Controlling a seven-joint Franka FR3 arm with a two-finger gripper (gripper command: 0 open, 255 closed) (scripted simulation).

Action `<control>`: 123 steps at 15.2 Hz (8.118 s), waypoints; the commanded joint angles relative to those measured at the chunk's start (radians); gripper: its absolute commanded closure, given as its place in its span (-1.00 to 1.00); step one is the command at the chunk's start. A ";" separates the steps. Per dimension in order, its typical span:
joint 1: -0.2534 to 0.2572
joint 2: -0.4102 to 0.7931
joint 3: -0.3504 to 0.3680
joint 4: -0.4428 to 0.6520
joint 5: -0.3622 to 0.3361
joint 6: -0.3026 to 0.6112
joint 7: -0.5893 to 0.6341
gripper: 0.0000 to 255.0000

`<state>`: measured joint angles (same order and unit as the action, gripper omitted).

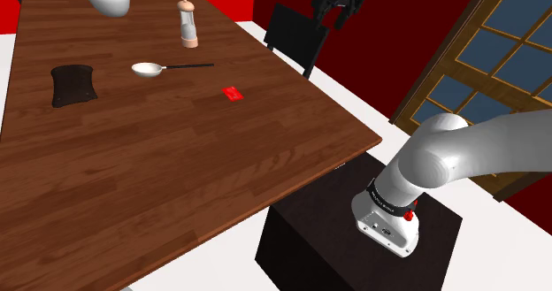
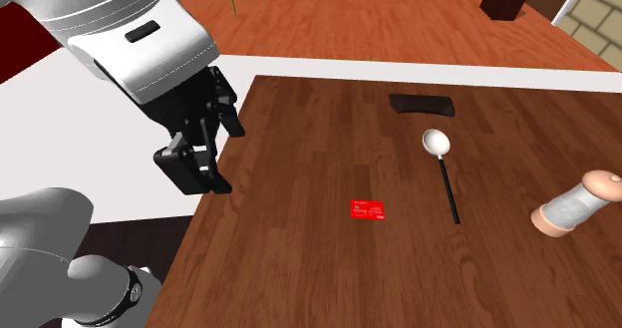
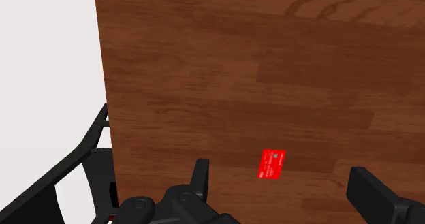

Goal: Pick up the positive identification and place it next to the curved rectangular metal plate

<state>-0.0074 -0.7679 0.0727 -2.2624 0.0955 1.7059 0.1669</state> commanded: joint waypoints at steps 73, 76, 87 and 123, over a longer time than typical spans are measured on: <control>-0.326 0.885 0.459 0.094 -0.789 1.036 0.759 1.00; -0.333 0.864 0.470 0.100 -0.740 1.018 0.717 1.00; -0.083 1.136 0.492 0.463 -0.945 0.752 0.980 1.00; 0.350 1.712 0.403 1.197 -1.092 0.490 1.070 1.00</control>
<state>0.3427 0.9441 0.4756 -1.0656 -0.9961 2.1953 1.2369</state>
